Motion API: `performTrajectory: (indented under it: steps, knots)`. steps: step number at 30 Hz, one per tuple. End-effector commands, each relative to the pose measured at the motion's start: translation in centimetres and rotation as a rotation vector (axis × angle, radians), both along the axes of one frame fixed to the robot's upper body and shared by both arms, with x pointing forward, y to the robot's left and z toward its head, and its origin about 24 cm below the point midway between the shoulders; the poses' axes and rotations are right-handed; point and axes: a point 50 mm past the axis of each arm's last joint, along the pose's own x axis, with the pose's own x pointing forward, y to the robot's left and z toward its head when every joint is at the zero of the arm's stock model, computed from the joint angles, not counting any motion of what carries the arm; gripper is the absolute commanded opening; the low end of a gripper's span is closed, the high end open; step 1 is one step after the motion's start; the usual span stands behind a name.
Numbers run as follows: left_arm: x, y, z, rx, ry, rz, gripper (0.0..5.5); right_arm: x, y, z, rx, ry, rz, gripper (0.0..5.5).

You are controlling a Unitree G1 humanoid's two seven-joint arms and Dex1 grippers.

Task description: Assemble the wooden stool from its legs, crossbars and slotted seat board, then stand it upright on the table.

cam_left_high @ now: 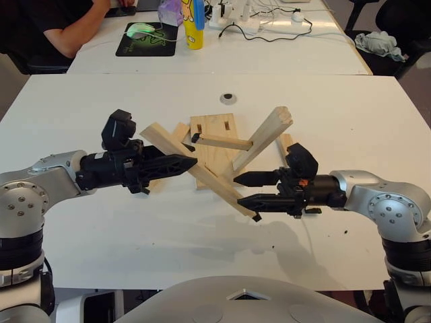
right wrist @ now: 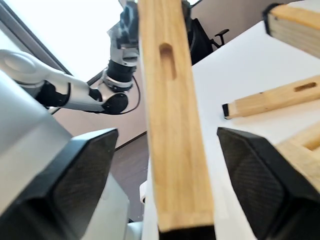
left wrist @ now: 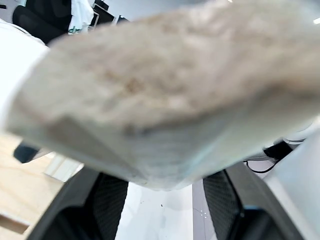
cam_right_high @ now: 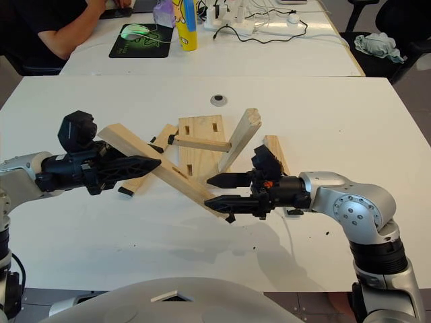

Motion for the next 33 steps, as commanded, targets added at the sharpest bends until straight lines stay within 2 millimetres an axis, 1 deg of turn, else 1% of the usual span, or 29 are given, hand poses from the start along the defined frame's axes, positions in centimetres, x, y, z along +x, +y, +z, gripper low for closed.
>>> performTrajectory:
  steps: [1,4,7,11,13,15,18,19,21,23,25,28,31,33]
  knots:
    - [-0.3,1.8,0.0,0.078,-0.016,0.053,2.07,-0.1,-2.7,-2.6,-0.169,0.013,-0.128,3.82]
    - [-0.4,3.5,0.1,0.121,-0.019,0.1,2.07,0.0,-3.0,-4.7,-0.277,-0.037,-0.175,3.82]
    - [-0.1,4.8,0.6,0.147,-0.04,0.148,2.07,-0.1,-1.7,-6.0,-0.281,-0.063,-0.176,3.82]
    - [0.4,6.1,1.6,0.155,-0.079,0.206,2.07,-0.7,0.9,-8.0,-0.282,-0.074,-0.149,3.19]
    - [0.4,6.7,1.7,0.17,-0.077,0.227,2.07,-1.2,2.4,-8.4,-0.252,-0.065,-0.131,2.88]
    - [0.4,7.2,1.5,0.185,-0.073,0.249,2.07,-1.2,3.3,-8.9,-0.257,-0.071,-0.14,2.51]
    - [0.4,8.1,1.4,0.202,-0.079,0.297,2.07,-0.2,4.0,-10.1,-0.329,-0.1,-0.209,2.08]
    - [0.7,8.6,1.5,0.204,-0.093,0.336,2.07,0.5,4.2,-10.4,-0.342,-0.104,-0.252,1.92]
    - [1.6,9.2,2.0,0.184,-0.126,0.384,2.07,1.1,4.6,-10.7,-0.36,-0.12,-0.281,1.62]
    - [2.4,9.5,2.7,0.183,-0.165,0.405,2.07,1.4,4.7,-10.9,-0.385,-0.137,-0.302,1.37]
    - [2.9,9.8,3.4,0.189,-0.203,0.43,2.07,1.6,4.4,-11.1,-0.409,-0.148,-0.322,1.0]
    - [3.6,9.7,3.7,0.194,-0.246,0.443,2.07,1.9,3.3,-11.6,-0.493,-0.147,-0.374,0.59]
    - [3.9,9.2,3.8,0.219,-0.273,0.422,2.07,2.4,1.9,-11.8,-0.544,-0.142,-0.45,0.12]
    - [3.9,8.7,3.5,0.251,-0.289,0.415,2.07,3.0,1.0,-11.8,-0.567,-0.147,-0.52,0.0]
